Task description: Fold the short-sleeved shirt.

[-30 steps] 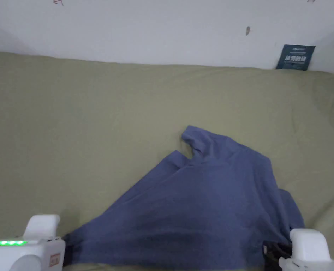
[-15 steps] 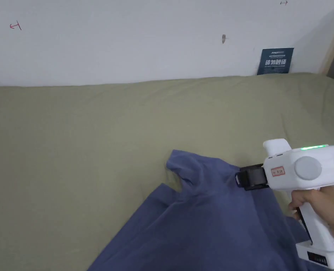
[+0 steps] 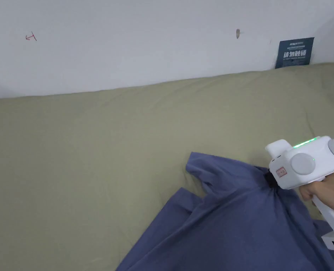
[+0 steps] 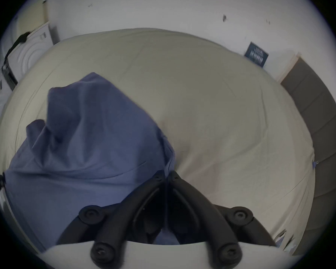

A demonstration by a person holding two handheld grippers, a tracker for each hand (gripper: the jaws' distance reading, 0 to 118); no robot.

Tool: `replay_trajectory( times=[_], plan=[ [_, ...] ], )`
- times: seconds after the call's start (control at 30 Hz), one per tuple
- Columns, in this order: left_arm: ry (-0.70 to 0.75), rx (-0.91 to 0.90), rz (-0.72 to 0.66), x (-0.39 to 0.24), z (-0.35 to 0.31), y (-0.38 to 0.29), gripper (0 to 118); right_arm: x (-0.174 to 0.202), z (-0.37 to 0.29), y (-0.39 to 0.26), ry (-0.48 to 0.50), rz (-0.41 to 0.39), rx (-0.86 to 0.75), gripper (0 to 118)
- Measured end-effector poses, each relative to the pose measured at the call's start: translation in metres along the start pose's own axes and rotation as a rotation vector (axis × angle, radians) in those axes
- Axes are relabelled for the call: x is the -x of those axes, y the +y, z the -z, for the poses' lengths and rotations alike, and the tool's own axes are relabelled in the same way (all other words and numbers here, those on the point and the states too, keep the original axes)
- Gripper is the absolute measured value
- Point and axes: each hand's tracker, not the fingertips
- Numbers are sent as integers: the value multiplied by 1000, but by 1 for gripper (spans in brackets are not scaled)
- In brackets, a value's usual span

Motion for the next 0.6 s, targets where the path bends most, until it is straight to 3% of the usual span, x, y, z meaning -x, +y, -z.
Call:
replay_trajectory(
  times=[0.2,0.43,0.6],
  plan=[
    [-16,-14,-8,3,-10,5,7,-4,-60,-12,37,44,-97,3],
    [-53,-178,-46,3,-59,50,7,-10,-200,-11,58,30,-288,3],
    [-43,-329,-37,-2,-110,116,7,-16,-297,-7,-11,7,-433,3]
  ],
)
